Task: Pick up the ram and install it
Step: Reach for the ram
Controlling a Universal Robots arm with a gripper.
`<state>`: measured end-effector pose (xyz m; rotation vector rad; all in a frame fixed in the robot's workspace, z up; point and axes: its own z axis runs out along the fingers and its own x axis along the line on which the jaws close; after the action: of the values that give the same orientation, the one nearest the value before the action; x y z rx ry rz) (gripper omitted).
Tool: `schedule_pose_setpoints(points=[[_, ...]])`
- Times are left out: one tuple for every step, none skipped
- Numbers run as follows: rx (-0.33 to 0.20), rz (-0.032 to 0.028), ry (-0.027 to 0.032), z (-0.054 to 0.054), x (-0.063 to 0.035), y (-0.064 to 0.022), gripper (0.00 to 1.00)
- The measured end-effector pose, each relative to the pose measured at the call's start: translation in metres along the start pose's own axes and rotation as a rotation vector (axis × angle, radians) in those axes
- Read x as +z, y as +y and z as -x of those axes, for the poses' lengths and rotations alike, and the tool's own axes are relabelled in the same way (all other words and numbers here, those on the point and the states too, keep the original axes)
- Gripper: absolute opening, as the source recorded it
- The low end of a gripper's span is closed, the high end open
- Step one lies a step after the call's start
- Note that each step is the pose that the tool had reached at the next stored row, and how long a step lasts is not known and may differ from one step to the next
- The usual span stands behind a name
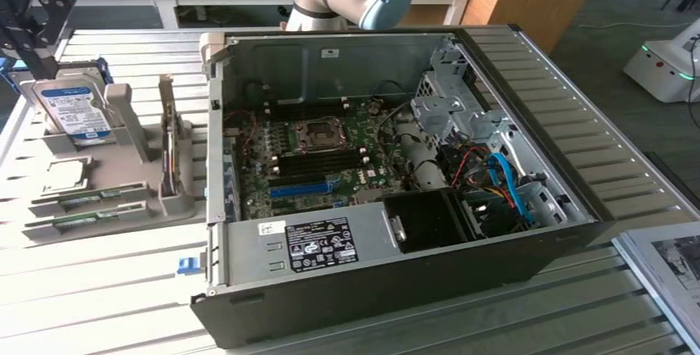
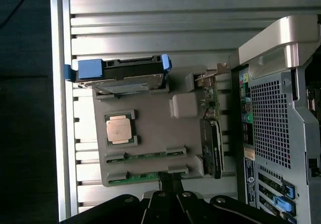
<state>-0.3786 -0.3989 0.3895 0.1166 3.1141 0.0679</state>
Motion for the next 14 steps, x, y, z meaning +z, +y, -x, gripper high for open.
schedule_pose_setpoints(points=[[0.000,0.0000,0.0001,-0.002,0.0000,-0.0001,0.10],[0.000,0.0000,0.0002,-0.004,0.0001,-0.0003,0.10],[0.000,0.0000,0.0003,-0.005,0.0001,-0.0004,0.10],[0.000,0.0001,0.0004,-0.007,0.0002,-0.0005,0.10],[0.000,0.0001,0.0005,-0.008,0.0003,-0.0006,0.10],[0.000,0.0000,0.0007,-0.010,0.0003,-0.0007,0.10],[0.000,0.0000,0.0009,-0.011,0.0004,-0.0008,0.10],[0.000,0.0000,0.0011,-0.013,0.0004,-0.0010,0.10],[0.000,-0.0001,0.0012,-0.015,0.0005,-0.0011,0.10],[0.000,-0.0002,0.0014,-0.016,0.0005,-0.0012,0.10],[0.000,-0.0001,0.0014,-0.018,0.0006,-0.0014,0.10],[0.000,-0.0001,0.0016,-0.019,0.0006,-0.0015,0.10],[0.000,-0.0001,0.0018,-0.021,0.0006,-0.0016,0.10],[0.000,-0.0001,0.0019,-0.023,0.0007,-0.0018,0.10]])
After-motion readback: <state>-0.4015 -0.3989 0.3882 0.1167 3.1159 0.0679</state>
